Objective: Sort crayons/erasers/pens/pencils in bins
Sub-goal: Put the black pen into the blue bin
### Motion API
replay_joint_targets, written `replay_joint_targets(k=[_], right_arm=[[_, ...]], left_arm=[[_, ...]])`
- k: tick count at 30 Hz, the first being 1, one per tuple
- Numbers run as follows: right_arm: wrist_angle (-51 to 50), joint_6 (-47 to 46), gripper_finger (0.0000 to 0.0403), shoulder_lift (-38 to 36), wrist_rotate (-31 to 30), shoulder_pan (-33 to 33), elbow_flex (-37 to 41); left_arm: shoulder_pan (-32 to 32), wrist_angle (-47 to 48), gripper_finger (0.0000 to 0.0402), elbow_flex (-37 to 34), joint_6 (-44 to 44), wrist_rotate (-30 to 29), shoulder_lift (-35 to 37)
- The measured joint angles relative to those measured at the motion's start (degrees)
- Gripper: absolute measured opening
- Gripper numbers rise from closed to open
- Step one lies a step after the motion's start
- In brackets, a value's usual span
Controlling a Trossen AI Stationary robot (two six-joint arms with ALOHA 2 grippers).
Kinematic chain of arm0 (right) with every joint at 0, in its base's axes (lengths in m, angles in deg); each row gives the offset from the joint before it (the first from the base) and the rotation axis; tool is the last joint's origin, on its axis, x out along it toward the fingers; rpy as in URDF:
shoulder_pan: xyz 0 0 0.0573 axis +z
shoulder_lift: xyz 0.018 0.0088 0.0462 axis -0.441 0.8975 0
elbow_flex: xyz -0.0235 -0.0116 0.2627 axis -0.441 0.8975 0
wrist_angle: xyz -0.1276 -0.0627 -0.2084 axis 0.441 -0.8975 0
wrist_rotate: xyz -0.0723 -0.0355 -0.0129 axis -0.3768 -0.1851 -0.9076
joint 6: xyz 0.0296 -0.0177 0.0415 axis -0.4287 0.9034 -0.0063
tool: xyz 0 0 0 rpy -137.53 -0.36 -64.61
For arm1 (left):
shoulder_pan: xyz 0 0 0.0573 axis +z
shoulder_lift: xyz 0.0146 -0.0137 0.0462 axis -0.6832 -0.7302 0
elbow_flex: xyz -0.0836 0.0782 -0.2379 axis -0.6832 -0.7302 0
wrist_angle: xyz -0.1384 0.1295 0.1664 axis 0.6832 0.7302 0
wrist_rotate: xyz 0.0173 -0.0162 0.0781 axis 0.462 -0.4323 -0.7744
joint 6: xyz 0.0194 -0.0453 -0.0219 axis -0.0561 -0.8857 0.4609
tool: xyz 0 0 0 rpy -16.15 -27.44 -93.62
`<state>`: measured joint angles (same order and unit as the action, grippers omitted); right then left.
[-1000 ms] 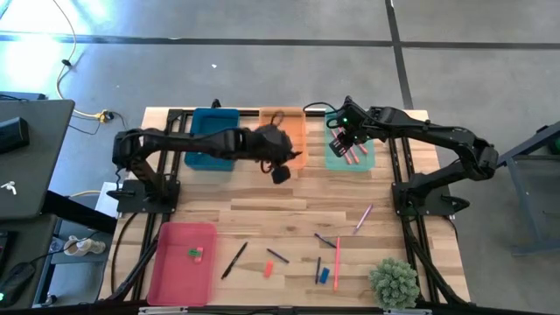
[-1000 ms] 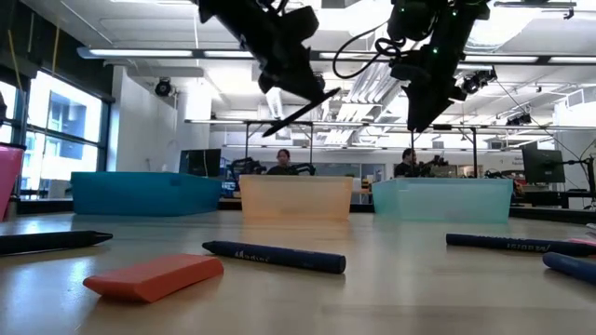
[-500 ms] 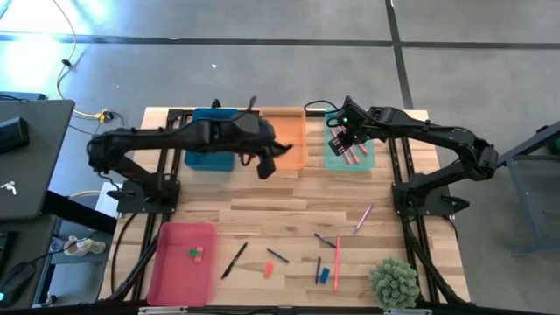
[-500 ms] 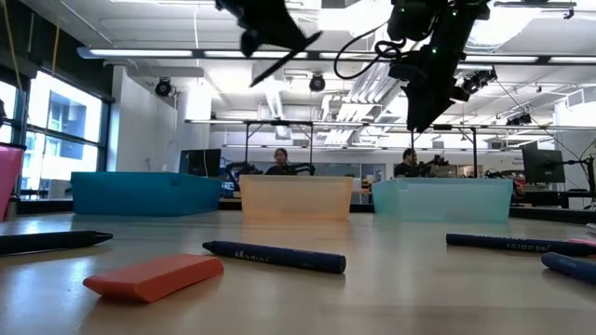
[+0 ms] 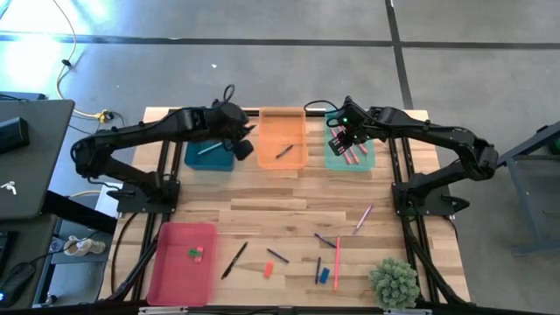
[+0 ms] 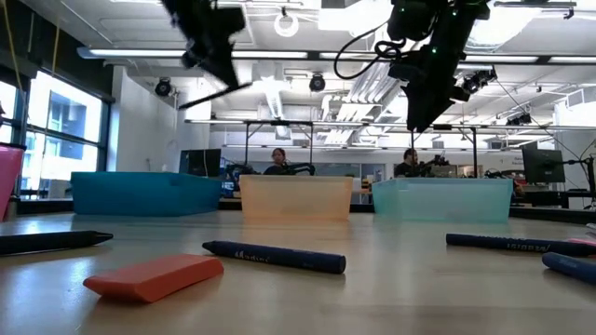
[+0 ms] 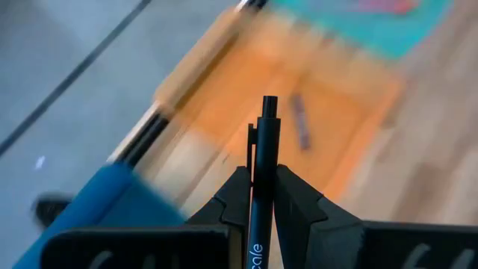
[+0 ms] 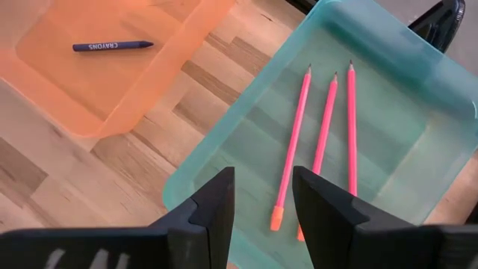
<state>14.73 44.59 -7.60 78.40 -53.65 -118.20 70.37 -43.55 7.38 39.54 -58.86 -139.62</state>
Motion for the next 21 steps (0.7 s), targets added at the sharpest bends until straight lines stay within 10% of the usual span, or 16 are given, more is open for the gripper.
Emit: replay_joint_targets(k=[21], right_arm=[[0.0, -4.5, 0.0128, 0.0, 0.2, 0.0, 0.0]], left_arm=[[22.5, -2.7, 0.0023, -18.6, -1.9, 10.4, 0.6]])
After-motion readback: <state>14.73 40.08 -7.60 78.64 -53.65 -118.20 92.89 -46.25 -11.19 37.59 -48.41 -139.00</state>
